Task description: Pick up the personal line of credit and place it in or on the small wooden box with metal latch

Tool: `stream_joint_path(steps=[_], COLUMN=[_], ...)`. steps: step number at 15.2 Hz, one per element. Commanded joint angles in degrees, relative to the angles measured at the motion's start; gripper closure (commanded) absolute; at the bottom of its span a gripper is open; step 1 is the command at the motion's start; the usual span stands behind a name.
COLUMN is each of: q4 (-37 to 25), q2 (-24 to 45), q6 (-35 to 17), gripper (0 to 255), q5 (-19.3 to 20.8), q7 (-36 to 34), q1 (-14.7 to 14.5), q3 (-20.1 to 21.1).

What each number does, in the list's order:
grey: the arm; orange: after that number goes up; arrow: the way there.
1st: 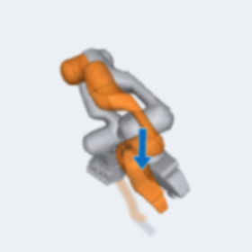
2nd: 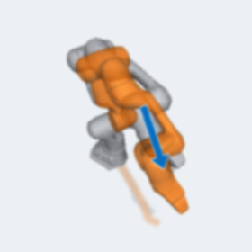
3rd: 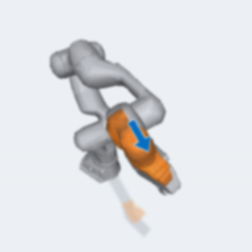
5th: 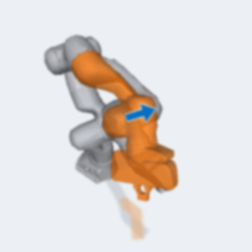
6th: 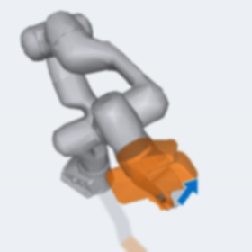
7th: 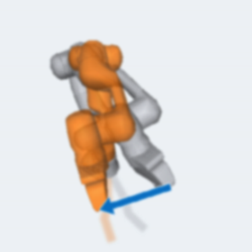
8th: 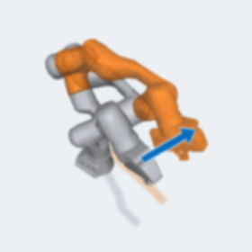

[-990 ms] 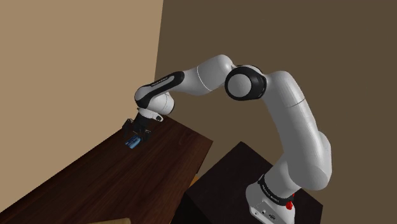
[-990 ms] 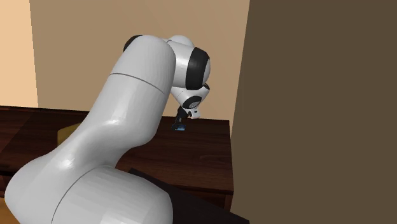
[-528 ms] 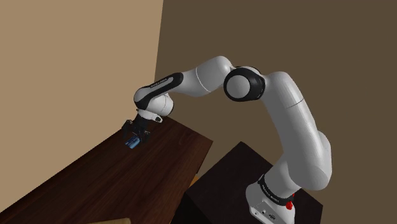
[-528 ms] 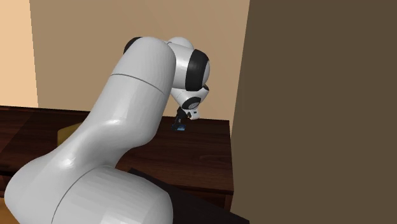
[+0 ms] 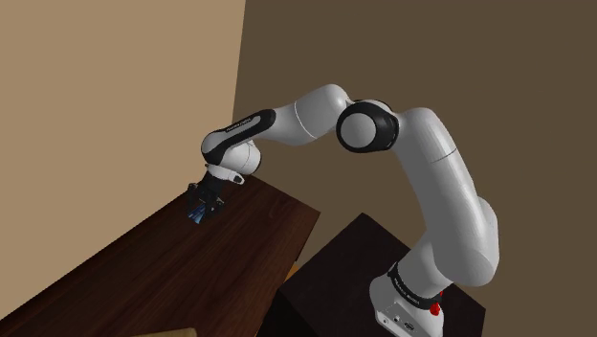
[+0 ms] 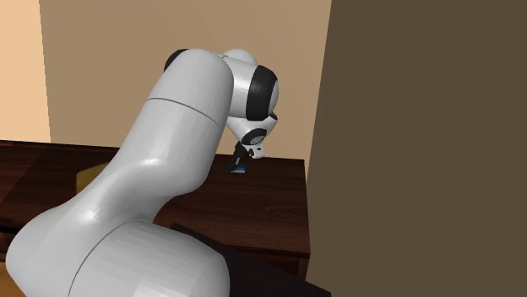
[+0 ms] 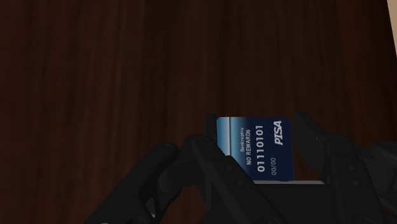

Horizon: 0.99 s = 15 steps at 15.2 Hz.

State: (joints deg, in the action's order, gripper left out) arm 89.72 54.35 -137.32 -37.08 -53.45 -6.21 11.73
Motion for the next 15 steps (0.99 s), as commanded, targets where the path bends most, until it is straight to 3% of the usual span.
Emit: stream_joint_path(steps=[1, 15], q4=[0.01, 3.88], q2=[0.02, -7.93], q6=[0.00, 3.44], gripper=[255, 255], q5=[0.00, 0.56], q7=[0.00, -2.83], q1=[0.00, 0.15], q3=[0.00, -0.34])
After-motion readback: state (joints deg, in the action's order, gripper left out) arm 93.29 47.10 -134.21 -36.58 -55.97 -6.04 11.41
